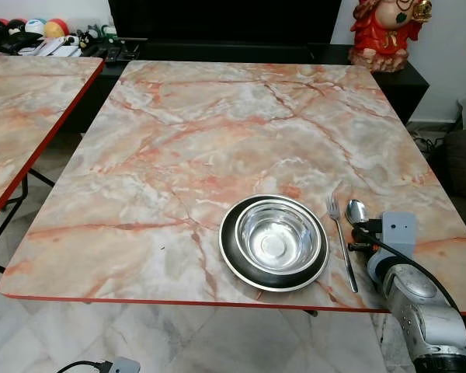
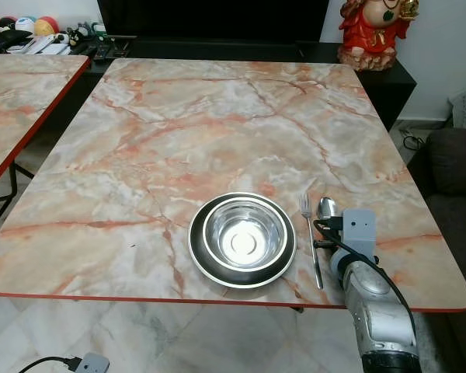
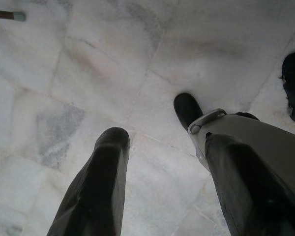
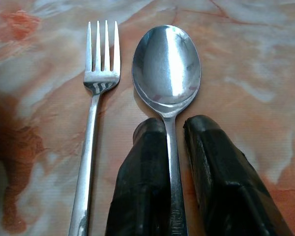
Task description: Setting the table
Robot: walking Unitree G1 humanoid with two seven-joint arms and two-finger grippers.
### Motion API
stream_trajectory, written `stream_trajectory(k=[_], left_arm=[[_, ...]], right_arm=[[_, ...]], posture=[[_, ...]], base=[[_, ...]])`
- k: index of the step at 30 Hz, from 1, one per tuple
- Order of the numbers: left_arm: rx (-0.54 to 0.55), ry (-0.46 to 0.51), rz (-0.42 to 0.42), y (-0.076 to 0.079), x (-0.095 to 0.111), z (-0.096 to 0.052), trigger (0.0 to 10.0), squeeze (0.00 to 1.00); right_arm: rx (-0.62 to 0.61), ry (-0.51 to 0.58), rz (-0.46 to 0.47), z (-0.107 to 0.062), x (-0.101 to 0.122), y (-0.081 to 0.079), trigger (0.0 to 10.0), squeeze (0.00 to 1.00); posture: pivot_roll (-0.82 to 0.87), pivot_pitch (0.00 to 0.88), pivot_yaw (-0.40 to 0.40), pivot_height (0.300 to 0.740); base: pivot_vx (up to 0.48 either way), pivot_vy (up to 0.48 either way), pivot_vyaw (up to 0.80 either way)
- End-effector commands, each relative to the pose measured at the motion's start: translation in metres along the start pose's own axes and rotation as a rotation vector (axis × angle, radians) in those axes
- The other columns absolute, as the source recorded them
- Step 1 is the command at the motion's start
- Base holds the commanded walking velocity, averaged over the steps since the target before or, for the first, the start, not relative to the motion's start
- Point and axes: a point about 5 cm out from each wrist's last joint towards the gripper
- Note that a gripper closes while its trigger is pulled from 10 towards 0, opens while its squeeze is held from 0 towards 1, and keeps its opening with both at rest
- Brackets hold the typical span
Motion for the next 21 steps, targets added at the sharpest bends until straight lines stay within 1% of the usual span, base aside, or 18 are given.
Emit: stream_trajectory(k=[1,2,3,4,5,6,7,8,9,10,21], left_arm=[[-0.007,-0.031,0.010,0.0017,-0.0090,-0.0017,10.0,0.00],[-0.007,-0.031,0.010,0.0016,-0.0091,-0.0017,10.0,0.00],[-0.007,-0.031,0.010,0.0015,-0.0091,-0.0017,10.0,0.00],[-0.007,-0.032,0.010,0.0014,-0.0092,-0.0018,10.0,0.00],[-0.007,-0.033,0.011,0.0014,-0.0093,-0.0018,10.0,0.00],[-0.006,-0.033,0.011,0.0014,-0.0093,-0.0018,10.0,0.00],[-0.006,-0.032,0.010,0.0014,-0.0092,-0.0018,10.0,0.00],[-0.006,-0.032,0.009,0.0014,-0.0092,-0.0018,10.0,0.00],[-0.006,-0.032,0.009,0.0014,-0.0092,-0.0018,10.0,0.00],[-0.006,-0.032,0.009,0.0014,-0.0093,-0.0018,10.0,0.00],[-0.005,-0.031,0.012,0.0011,-0.0089,-0.0017,10.0,0.00]], right_arm=[[-0.005,-0.033,0.008,0.0000,-0.0056,0.0019,10.0,0.00],[-0.001,-0.035,0.007,-0.0001,-0.0058,0.0014,10.0,0.17],[0.003,-0.036,0.007,-0.0002,-0.0059,0.0009,10.0,0.17],[0.002,-0.036,0.006,-0.0003,-0.0060,0.0009,10.0,0.78],[-0.004,-0.035,0.003,-0.0002,-0.0063,0.0012,10.0,0.77],[-0.007,-0.036,0.002,0.0000,-0.0065,0.0013,10.0,0.71],[-0.008,-0.037,0.001,0.0000,-0.0066,0.0014,10.0,0.49],[-0.008,-0.037,0.001,0.0000,-0.0067,0.0014,10.0,0.26],[-0.008,-0.037,0.001,0.0000,-0.0067,0.0014,10.0,0.26],[-0.007,-0.038,0.000,0.0001,-0.0068,0.0012,10.0,0.00],[-0.001,-0.052,-0.016,0.0000,-0.0092,0.0000,10.0,0.00]], posture=[[-0.09,0.203,0.000,0.740],[-0.09,0.203,0.000,0.740],[-0.09,0.203,0.000,0.740],[-0.09,0.203,0.000,0.740],[-0.09,0.203,0.000,0.740],[-0.09,0.203,0.000,0.740],[-0.09,0.203,0.000,0.740],[-0.09,0.203,0.000,0.740],[-0.09,0.203,0.000,0.740],[-0.09,0.203,0.000,0.740],[-0.09,0.203,0.000,0.740]], base=[[0.000,0.000,0.00],[0.000,0.000,0.00],[0.000,0.000,0.00],[0.000,0.000,0.00],[0.000,0.000,0.00],[0.000,0.000,0.00],[0.000,0.000,0.00],[0.000,0.000,0.00],[0.000,0.000,0.00],[0.000,0.000,0.00],[0.000,0.000,0.00]])
Point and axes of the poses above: a point about 5 cm out from each wrist's last joint towards the gripper, its own z axis pointing out of the wrist towards the gripper, its own x axis along the axis of the wrist's last joint, y = z × x, and after that the axes turned 7 degrees about z, right-handed
